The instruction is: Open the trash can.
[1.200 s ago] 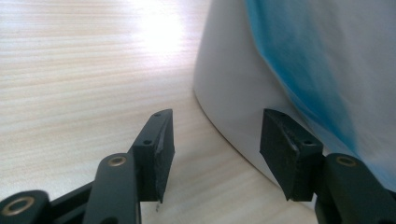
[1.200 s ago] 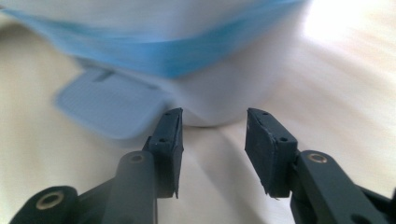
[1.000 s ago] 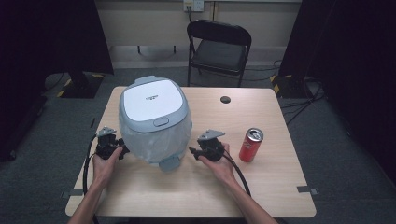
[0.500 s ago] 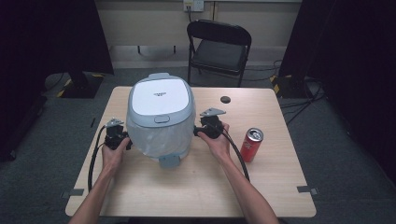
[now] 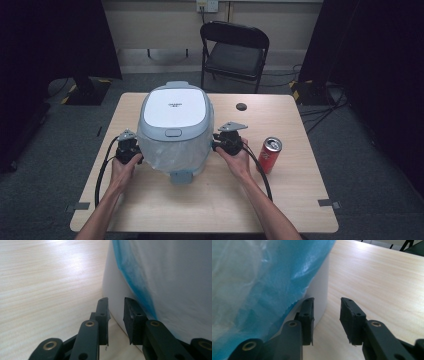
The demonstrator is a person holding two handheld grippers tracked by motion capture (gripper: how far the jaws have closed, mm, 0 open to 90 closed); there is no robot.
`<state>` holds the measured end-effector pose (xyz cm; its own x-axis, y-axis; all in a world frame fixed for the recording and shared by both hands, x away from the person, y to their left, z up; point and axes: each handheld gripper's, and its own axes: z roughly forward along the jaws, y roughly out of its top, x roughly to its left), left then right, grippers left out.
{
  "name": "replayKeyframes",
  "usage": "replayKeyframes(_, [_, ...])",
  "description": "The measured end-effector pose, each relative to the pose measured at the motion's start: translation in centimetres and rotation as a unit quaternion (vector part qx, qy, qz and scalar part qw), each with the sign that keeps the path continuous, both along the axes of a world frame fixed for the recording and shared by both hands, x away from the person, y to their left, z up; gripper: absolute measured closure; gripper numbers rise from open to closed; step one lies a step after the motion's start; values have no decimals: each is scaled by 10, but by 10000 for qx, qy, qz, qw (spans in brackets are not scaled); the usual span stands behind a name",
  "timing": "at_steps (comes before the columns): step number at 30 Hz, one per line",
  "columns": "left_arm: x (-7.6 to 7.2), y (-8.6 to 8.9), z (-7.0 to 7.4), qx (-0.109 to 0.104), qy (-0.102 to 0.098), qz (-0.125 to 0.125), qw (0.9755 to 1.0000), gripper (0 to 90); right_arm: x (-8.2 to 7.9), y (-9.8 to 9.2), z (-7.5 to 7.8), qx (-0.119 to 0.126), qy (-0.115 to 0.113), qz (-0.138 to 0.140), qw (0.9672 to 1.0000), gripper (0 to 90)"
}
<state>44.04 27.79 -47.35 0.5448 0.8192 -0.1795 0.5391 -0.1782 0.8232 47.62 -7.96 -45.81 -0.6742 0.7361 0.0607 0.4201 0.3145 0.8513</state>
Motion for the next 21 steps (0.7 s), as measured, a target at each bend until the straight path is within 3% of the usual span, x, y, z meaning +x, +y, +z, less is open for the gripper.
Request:
replayKeyframes(3, [-7, 0, 0, -45, 26, -73, 10000, 759, -7, -1, 1, -15, 14, 68, 10000, 662])
replayKeyframes(8, [-19, 0, 2, 86, 15, -203, 9998, 782, -22, -2, 1, -8, 56, 133, 9999, 695])
replayKeyframes(9, [-27, 0, 1, -42, 70, -227, 9997, 787, -25, -2, 1, -23, 36, 174, 9998, 695])
replayKeyframes(13, [-41, -2, 3, 57, 62, -274, 9996, 798, -40, -5, 2, -12, 93, 221, 9997, 697])
replayKeyframes(18, [-55, -3, 3, -24, 123, -413, 9991, 797, -54, -10, 3, 3, 167, 288, 9994, 691])
replayKeyframes(19, [-56, -4, 3, -28, 136, -413, 9991, 777, -57, -11, 4, 5, 293, 248, 9993, 690])
replayKeyframes(21, [-59, -4, 2, -59, 130, -332, 9993, 765, -58, -11, 5, -57, 277, 240, 9993, 690])
